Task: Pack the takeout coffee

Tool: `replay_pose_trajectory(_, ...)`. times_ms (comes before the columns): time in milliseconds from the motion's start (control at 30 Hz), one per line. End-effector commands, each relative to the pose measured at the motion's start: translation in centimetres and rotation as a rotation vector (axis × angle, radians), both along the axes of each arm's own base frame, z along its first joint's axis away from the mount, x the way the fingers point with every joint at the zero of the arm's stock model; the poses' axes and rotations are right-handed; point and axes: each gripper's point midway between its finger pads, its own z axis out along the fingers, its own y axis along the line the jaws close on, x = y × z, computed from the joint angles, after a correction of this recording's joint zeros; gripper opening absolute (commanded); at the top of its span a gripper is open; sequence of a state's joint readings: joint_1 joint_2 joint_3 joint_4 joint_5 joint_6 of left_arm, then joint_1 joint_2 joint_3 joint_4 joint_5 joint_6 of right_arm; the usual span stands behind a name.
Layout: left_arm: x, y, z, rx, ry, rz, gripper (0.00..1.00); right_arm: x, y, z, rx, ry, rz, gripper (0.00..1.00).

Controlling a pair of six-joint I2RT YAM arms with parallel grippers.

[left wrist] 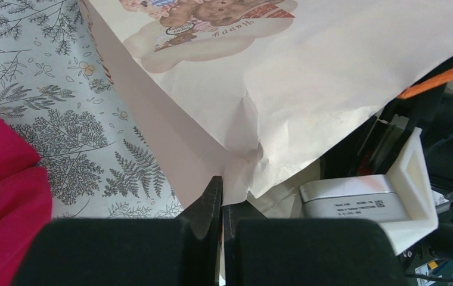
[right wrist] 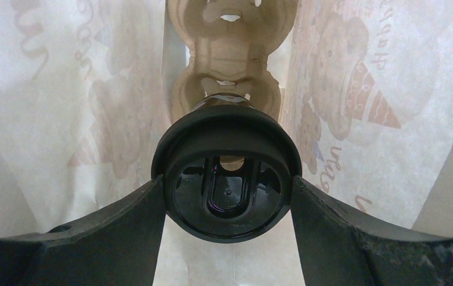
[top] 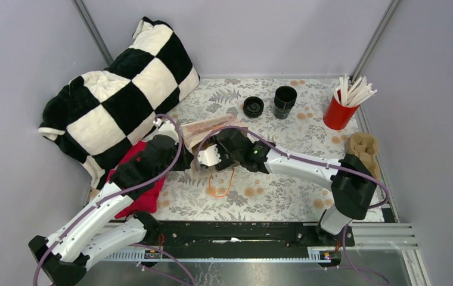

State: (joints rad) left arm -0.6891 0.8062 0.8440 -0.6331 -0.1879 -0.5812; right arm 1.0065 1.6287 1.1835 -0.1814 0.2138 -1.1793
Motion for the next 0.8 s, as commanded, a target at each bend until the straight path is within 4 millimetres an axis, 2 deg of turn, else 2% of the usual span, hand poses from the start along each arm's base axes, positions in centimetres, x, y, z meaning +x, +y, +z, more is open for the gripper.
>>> replay_pose_trajectory(0, 0.5, -0.2, 2.0, -0.028, -0.036, 0.014, 0.00, 1.6, 2.4, 1.8, 0.066, -0.048, 0.062, 0.35)
replay_pose_trajectory(233, 0.3, -0.6, 2.7, -0.055, -0.022, 0.009, 0.00, 3.0, 3.1, 1.8, 0.164, -0.014, 0.058, 0.35)
replay_pose_trajectory(433, 0.2, -1.6, 3.5, -0.062, -0.020, -0.049, 0.00, 1.9, 2.6, 2.7, 0.200, 0.015, 0.054, 0.35)
replay_pose_trajectory(533, 0.1, -2.4, 3.8, -0.065, -0.005, -0.086, 0.00, 1.4, 1.9, 2.5, 0.181, 0.033, 0.054, 0.35)
replay_pose_trajectory(767, -0.7, -2.7, 4.8, -0.078, 0.018, -0.125, 0.00, 0.0, 1.5, 3.7, 0.195, 0.095, 0.056, 0.35)
